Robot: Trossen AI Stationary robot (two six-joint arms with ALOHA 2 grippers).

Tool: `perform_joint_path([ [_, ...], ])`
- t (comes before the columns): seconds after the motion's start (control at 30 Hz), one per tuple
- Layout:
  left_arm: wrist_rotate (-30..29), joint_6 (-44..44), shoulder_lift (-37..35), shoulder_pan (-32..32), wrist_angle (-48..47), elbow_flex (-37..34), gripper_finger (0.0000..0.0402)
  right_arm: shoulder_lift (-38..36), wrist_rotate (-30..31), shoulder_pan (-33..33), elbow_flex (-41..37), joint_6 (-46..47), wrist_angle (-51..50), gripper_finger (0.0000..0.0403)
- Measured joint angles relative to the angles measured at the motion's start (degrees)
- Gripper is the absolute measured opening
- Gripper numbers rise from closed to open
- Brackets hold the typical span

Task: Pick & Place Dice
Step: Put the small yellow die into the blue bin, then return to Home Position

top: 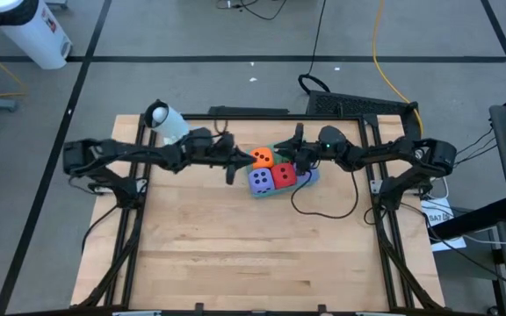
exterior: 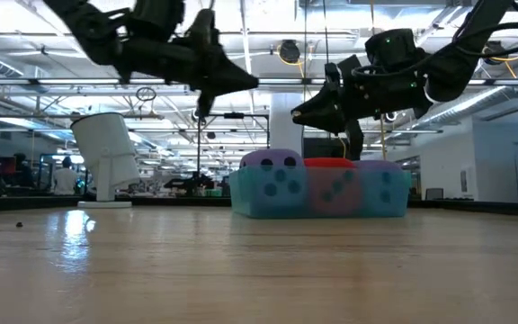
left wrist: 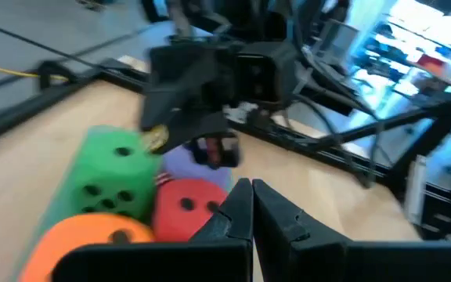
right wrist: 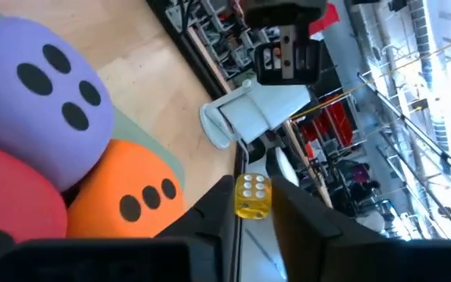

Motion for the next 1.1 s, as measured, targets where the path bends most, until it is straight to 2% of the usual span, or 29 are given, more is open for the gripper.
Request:
perform_joint_path([
  [0.13, 3.1, -1.1, 5.1, 0.0, 0.1, 5.5, 0.0001, -0.9, -0.1, 0.4, 0.0, 2.3, 0.2, 0.0121],
  [0.23, 3.2, -2.9, 8.2, 0.0, 0.1, 8.6, 0.0001, -0.9, 0.2, 1.6, 0.0, 2.8, -1.6, 0.0148],
  [0.47, 4.0, -4.1, 12.5, 0.3, 0.1, 11.8, 0.0000, -0.9, 11.6, 4.1, 0.0, 2.9, -6.6, 0.0184],
  [0.73, 3.9, -5.8, 14.9, 0.0, 0.4, 12.0, 0.0000, -0.9, 16.6, 5.2, 0.0, 5.1, -5.3, 0.0196],
  [0.87, 3.7, -5.3, 15.1, -0.2, -0.1, 12.0, 0.0000, -0.9, 16.6, 5.8, 0.0, 5.1, -4.3, 0.0196],
  [1.0, 4.1, -0.4, 13.7, 0.1, -1.5, 12.0, 0.0000, -0.9, 16.4, 6.5, 0.0, 7.4, -3.6, 0.0193],
  [1.1, 2.9, 5.7, 8.4, 0.8, -7.9, 12.0, 0.0000, -3.2, 17.7, 7.3, -0.1, 15.8, -2.0, 0.0182],
])
